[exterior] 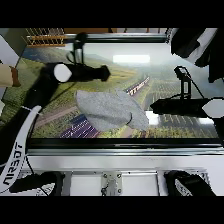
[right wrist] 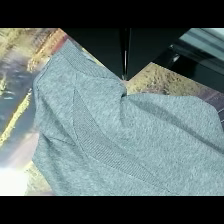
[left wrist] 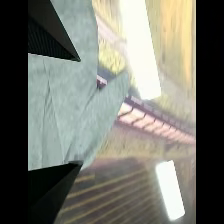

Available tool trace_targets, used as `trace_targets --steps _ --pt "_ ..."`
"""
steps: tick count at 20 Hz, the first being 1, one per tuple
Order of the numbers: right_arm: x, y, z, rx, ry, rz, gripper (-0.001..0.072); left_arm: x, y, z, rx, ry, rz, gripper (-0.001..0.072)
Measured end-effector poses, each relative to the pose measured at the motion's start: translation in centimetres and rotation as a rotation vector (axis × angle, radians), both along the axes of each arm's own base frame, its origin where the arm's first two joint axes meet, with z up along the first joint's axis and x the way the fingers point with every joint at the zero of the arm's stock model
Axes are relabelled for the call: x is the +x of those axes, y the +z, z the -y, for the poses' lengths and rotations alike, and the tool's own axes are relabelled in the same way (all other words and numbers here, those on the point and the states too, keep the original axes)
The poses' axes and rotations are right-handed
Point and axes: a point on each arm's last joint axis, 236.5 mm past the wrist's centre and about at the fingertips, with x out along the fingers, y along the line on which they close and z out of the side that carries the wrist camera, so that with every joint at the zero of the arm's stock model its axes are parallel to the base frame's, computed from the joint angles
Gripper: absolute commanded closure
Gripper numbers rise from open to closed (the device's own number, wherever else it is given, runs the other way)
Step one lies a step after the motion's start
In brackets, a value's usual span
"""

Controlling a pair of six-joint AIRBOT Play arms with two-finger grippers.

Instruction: Fold the clothes and pants, and hang the long-sleeved shirts on hangers.

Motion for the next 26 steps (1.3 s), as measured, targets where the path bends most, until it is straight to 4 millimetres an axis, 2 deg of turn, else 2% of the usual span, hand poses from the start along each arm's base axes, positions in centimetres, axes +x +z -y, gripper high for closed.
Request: trace_targets --steps 2,4,5,7,9,11,13,18,19,20,21,23,25,26 --pt "0.0 0.0 0.0 0.000 0.000 0.000 0.0687 1.9 -2.1 -6.3 0.018 0.120 -0.058 0.0030" --pt "0.0 0.0 0.0 0.000 0.000 0.000 0.0688 2.7 -5.6 -13.0 0.032 0.249 -0.145 0.0031" --pt "0.0 0.0 0.0 0.001 -0.001 0.001 0.0688 2.6 -7.6 -15.8 0.031 0.304 -0.196 0.0031" --pt "0.1 0.0 0.0 0.001 -0.002 0.002 0.0688 1.9 -12.1 -20.1 0.008 0.398 -0.312 0.0031" --pt "0.1 0.0 0.0 0.001 -0.002 0.001 0.0688 1.3 -15.7 -22.2 -0.024 0.439 -0.399 0.0031" --pt "0.1 -0.1 0.0 0.000 -0.002 -0.001 0.0688 1.4 -18.3 -22.9 -0.056 0.450 -0.458 0.0031" --pt "0.2 -0.3 0.0 0.000 -0.002 -0.007 0.0689 2.2 -20.0 -22.6 -0.075 0.440 -0.486 0.0031" --pt "0.3 -0.9 0.0 -0.001 -0.004 -0.025 0.0688 4.0 -22.6 -19.1 -0.076 0.337 -0.543 0.0041" --pt "0.4 -1.0 0.0 -0.002 -0.004 -0.028 0.0689 4.0 -23.0 -18.3 -0.070 0.311 -0.555 0.0219" --pt "0.4 -1.1 0.0 -0.003 -0.004 -0.033 0.0688 3.9 -23.3 -17.6 -0.066 0.290 -0.565 0.0436" --pt "0.5 -1.4 0.1 -0.009 -0.004 -0.040 0.0688 3.8 -23.6 -17.0 -0.062 0.273 -0.576 0.0696" --pt "0.8 -2.3 0.5 -0.028 -0.015 -0.060 0.0688 3.6 -23.9 -16.3 -0.056 0.250 -0.586 0.0699" --pt "1.4 -3.7 1.9 -0.053 -0.066 -0.103 0.0666 3.5 -23.5 -16.4 -0.055 0.242 -0.588 0.0698" --pt "1.9 -4.7 3.0 -0.067 -0.109 -0.132 0.0439 3.6 -22.9 -16.6 -0.054 0.241 -0.577 0.0698"
